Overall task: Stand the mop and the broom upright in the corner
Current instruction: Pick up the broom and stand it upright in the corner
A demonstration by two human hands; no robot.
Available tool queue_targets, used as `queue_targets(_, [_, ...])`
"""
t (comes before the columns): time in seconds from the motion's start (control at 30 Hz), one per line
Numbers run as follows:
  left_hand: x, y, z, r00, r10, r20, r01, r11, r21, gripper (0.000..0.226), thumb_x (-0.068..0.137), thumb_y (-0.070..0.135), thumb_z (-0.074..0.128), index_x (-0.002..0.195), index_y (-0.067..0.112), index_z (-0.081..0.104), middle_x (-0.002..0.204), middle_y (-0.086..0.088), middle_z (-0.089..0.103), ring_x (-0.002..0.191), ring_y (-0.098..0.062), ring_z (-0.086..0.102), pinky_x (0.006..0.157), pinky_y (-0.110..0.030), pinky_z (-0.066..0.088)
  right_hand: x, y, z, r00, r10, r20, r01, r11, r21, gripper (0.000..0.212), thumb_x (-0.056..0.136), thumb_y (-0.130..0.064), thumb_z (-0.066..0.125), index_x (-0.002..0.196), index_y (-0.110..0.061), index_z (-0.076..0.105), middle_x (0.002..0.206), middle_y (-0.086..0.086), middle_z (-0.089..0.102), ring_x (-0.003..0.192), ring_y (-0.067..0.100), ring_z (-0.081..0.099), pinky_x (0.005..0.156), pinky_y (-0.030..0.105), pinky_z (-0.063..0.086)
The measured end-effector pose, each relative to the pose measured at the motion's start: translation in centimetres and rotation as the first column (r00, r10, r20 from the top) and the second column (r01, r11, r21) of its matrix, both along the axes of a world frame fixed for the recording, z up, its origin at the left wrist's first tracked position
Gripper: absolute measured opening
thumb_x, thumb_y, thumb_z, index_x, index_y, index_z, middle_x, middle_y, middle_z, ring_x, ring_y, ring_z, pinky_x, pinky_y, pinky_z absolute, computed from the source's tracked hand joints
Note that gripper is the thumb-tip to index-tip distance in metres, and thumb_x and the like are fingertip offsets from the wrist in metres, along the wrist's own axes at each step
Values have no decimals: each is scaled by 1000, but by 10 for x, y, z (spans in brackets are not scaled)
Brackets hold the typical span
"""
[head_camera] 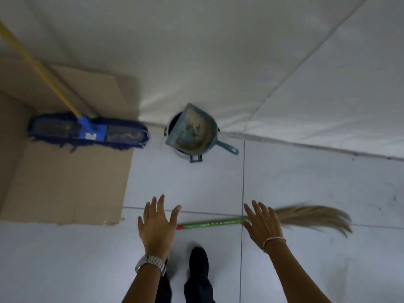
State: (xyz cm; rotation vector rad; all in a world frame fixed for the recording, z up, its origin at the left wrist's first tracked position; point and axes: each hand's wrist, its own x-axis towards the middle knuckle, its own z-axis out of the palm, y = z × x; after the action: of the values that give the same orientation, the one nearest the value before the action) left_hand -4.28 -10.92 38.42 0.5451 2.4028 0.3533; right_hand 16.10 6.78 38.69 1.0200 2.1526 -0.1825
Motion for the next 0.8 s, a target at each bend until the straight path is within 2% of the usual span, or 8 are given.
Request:
queue_targets(0.1, [31, 6, -84, 932, 303, 201, -308, 951, -3, 67, 84, 55, 49, 139, 18, 35, 144, -13, 43, 129, -33, 44, 98, -50, 41, 16, -4, -98, 999, 43, -28, -46, 994, -100, 57, 68, -42, 73, 115, -14, 58, 113, 14, 68, 99, 31, 66, 76, 46, 59])
queue_targets(0.2, [52, -4, -189, 759, 543, 359, -546, 832, -104, 61, 86, 45, 57, 135, 13, 40, 138, -16, 49, 123, -33, 48, 99, -45, 40, 27, -18, -199, 993, 22, -112, -41, 984, -174, 55, 83, -37, 59, 130, -14, 42, 134, 14, 53, 119, 31, 53, 96, 47, 47])
queue_targets(0.33, [67, -32, -316, 377, 823, 425, -786, 527, -324, 63, 84, 42, 62, 134, 12, 39, 131, -14, 51, 117, -33, 50, 102, -48, 42, 38, -37, -326, 992, 5, -124, -39, 959, -280, 52, 94, -34, 41, 139, -18, 21, 150, 8, 30, 137, 26, 29, 111, 44, 29])
queue_targets(0.4, [72, -46, -358, 147, 856, 495, -836, 375, -400, 64, 86, 39, 61, 136, 9, 34, 119, -11, 49, 106, -28, 51, 94, -45, 44, 42, -45, -368, 994, 4, -110, -39, 946, -323, 50, 94, -33, 40, 139, -19, 22, 148, 9, 33, 137, 27, 29, 111, 43, 29])
queue_targets(0.47, [74, -54, -391, -16, 807, 591, -860, 290, -420, 54, 89, 34, 58, 133, 9, 39, 128, -13, 46, 118, -27, 48, 96, -48, 40, 45, -50, -400, 996, 10, -91, -42, 935, -353, 47, 94, -33, 40, 136, -18, 28, 140, 11, 44, 129, 30, 39, 106, 43, 34])
queue_targets(0.57, [72, -55, -413, -187, 751, 633, -907, 117, -406, 11, 90, 22, 57, 99, 16, 57, 116, -7, 57, 110, -21, 54, 109, -49, 33, 43, -50, -414, 995, 19, -97, -51, 943, -330, 43, 91, -36, 45, 129, -19, 38, 122, 15, 53, 110, 33, 52, 94, 44, 43])
queue_targets(0.67, [68, -40, -397, -198, 701, 685, -952, 28, -304, 7, 94, 15, 50, 99, 13, 55, 95, -2, 58, 102, -18, 56, 106, -58, 36, 30, -40, -401, 991, -37, -127, -8, 941, -338, 36, 87, -36, 54, 117, -15, 51, 115, 16, 51, 104, 34, 53, 88, 45, 47])
queue_targets(0.8, [54, -7, -318, -57, 652, 756, -998, -6, -70, 31, 93, 12, 53, 120, 17, 41, 109, -7, 56, 110, -24, 57, 90, -49, 52, 7, -16, -343, 962, -177, -206, 86, 918, -387, 29, 86, -29, 57, 107, -11, 51, 110, 15, 56, 96, 35, 57, 81, 44, 48])
